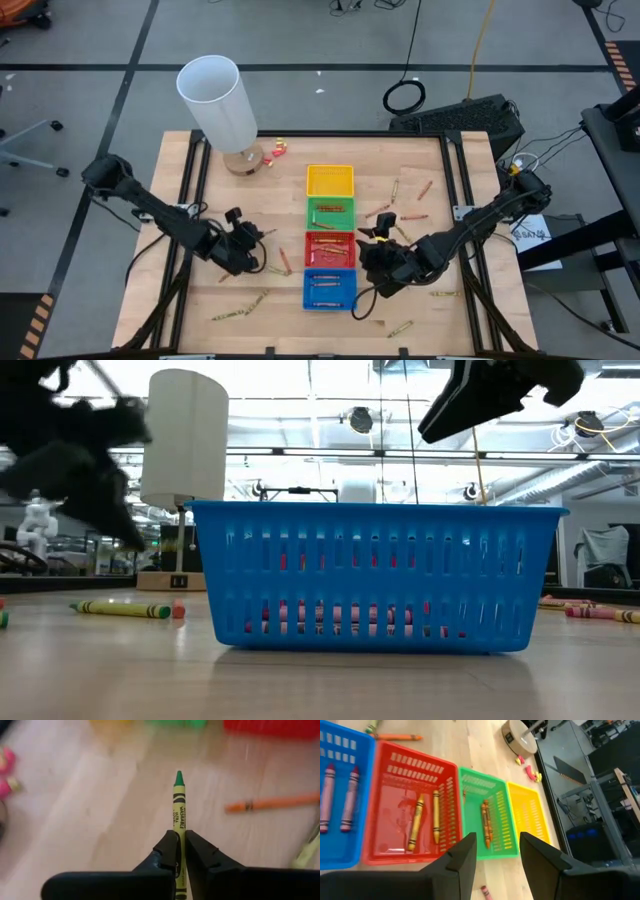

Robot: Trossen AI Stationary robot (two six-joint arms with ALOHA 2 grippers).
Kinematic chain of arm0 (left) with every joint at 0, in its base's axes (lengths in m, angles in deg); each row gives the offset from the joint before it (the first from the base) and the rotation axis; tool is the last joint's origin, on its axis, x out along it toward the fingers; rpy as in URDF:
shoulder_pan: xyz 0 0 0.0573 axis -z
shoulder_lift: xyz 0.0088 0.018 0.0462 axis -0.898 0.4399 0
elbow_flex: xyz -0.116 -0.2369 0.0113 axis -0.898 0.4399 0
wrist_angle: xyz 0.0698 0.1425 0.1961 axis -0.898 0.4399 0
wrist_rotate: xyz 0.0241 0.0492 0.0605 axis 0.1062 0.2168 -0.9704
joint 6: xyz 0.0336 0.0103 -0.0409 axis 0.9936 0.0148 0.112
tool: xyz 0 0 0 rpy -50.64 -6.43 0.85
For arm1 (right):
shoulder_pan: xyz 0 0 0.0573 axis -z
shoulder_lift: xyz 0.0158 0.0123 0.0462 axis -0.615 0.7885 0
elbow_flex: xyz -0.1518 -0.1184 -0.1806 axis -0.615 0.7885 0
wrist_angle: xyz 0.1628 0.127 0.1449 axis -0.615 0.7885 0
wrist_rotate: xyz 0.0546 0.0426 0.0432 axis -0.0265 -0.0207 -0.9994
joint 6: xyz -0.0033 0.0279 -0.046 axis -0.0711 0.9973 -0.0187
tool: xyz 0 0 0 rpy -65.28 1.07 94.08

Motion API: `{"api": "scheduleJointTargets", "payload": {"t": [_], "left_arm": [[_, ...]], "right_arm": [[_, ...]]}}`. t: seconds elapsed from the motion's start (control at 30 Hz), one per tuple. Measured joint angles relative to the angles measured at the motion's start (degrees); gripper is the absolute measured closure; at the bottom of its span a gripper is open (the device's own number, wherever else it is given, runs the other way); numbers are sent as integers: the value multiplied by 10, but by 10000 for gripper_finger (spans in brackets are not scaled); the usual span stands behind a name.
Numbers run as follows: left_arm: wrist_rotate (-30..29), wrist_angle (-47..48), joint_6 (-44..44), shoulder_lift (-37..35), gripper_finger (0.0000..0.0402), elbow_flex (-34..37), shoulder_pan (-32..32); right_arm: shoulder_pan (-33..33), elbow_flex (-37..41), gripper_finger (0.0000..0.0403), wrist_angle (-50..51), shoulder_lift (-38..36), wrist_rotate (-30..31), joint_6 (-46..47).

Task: Sort crayons
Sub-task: Put the green crayon into the yellow bin

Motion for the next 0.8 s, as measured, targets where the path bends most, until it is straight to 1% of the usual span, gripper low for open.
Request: {"api": "scheduleJointTargets", "payload": {"t": [0.07, 0.17, 0.3, 0.4, 0.5, 0.57, 0.7, 0.8], "left_arm": [[-16, -7, 53, -30, 382, -5, -13], [-38, -38, 159, -70, 382, -9, -39], [-62, -149, 330, -106, 382, -10, -86], [-61, -258, 467, -112, 382, -10, -122], [-19, -356, 585, -112, 382, -10, -166], [21, -409, 636, -112, 382, -10, -203], [96, -481, 686, -110, 382, -11, -286], [133, -517, 682, -100, 382, -11, -342]], "right_arm": [[8, 0, 268, 8, 0, 0, 6], [17, 0, 268, 12, 0, -1, 11], [24, 0, 268, 24, 0, -1, 25], [24, 0, 268, 38, 0, -3, 57], [24, 7, 268, 34, 0, -3, 82], [24, 14, 268, 33, 0, -3, 96], [22, 30, 268, 30, 0, -3, 122], [17, 38, 268, 28, 0, -3, 128]]}}
